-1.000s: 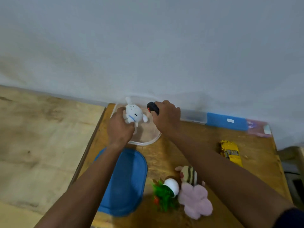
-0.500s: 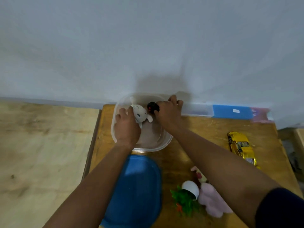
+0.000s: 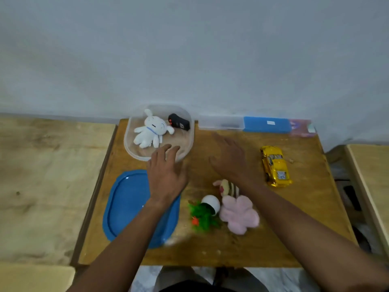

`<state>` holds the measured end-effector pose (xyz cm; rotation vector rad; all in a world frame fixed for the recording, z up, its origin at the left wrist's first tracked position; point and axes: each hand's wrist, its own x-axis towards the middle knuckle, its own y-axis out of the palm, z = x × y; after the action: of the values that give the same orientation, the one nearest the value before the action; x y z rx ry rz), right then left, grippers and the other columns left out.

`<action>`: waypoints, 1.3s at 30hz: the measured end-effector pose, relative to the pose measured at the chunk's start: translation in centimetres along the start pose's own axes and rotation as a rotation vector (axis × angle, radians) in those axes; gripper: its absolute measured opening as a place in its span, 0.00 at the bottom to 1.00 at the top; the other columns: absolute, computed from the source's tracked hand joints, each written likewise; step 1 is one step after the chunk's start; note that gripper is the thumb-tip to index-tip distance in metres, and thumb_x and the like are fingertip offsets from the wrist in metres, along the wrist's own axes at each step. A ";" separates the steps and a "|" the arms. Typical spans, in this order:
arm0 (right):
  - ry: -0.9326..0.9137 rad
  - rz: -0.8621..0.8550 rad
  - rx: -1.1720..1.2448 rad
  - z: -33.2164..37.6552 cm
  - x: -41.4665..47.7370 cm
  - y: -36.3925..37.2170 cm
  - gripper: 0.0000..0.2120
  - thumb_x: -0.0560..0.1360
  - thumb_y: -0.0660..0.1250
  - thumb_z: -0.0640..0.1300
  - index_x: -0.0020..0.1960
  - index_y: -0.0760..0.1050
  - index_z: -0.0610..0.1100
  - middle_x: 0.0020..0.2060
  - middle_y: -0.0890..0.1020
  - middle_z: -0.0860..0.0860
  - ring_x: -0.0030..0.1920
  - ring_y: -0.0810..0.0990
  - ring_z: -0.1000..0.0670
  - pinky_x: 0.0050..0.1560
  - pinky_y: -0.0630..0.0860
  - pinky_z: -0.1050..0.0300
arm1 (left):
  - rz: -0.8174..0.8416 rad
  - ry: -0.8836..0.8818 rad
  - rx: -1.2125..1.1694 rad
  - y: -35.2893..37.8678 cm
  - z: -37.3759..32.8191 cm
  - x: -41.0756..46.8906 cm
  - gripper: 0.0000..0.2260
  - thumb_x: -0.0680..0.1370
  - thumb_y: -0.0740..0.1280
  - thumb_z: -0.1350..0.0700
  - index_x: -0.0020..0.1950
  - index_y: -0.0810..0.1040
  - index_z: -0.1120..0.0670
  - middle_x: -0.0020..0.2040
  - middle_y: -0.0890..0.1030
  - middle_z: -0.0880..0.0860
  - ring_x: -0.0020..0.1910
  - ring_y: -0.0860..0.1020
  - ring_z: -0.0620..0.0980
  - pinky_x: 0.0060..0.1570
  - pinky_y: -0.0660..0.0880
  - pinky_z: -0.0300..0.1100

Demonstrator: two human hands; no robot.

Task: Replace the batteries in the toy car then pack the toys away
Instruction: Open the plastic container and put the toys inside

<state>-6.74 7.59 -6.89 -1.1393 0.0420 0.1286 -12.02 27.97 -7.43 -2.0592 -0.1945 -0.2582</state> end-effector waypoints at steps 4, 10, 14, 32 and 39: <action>-0.021 0.170 -0.013 -4.4 -6.6 -0.2 0.36 0.71 0.64 0.67 0.75 0.57 0.63 0.77 0.61 0.51 0.77 0.58 0.43 0.73 0.58 0.39 | 0.141 -0.007 0.019 1.0 -3.0 -5.4 0.22 0.73 0.68 0.42 0.65 0.77 0.49 0.61 0.77 0.52 0.61 0.74 0.56 0.54 0.71 0.52; -0.088 0.434 -0.088 -8.2 -11.4 -0.7 0.56 0.59 0.73 0.72 0.76 0.42 0.70 0.80 0.40 0.48 0.79 0.42 0.39 0.73 0.54 0.31 | 0.390 -0.146 0.086 2.5 -7.5 -10.0 0.26 0.70 0.68 0.36 0.65 0.78 0.46 0.60 0.79 0.49 0.60 0.76 0.54 0.55 0.69 0.50; -0.115 0.509 -0.059 -8.8 -11.8 0.1 0.58 0.60 0.80 0.58 0.77 0.46 0.67 0.79 0.41 0.45 0.79 0.47 0.38 0.72 0.63 0.40 | 0.437 -0.218 0.093 3.0 -8.3 -10.9 0.27 0.71 0.68 0.36 0.67 0.75 0.46 0.60 0.79 0.50 0.60 0.76 0.55 0.56 0.70 0.51; -0.030 0.024 0.364 0.3 -3.5 -3.3 0.40 0.64 0.76 0.50 0.71 0.60 0.60 0.62 0.64 0.50 0.55 0.71 0.50 0.43 0.72 0.62 | 0.054 -0.298 -0.297 -3.8 -2.8 -0.4 0.25 0.70 0.77 0.49 0.65 0.78 0.51 0.58 0.82 0.51 0.56 0.79 0.51 0.53 0.78 0.48; -0.114 -0.002 0.360 10.0 7.0 -1.4 0.40 0.62 0.75 0.43 0.69 0.62 0.60 0.62 0.61 0.49 0.54 0.75 0.44 0.52 0.74 0.55 | 0.112 -0.280 -0.183 -5.5 4.5 10.6 0.26 0.70 0.75 0.51 0.67 0.77 0.51 0.61 0.82 0.52 0.59 0.79 0.54 0.52 0.74 0.44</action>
<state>0.10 16.65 -2.15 -0.7712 -0.0362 0.1757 -2.69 34.84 -2.14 -2.2753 -0.2326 0.0859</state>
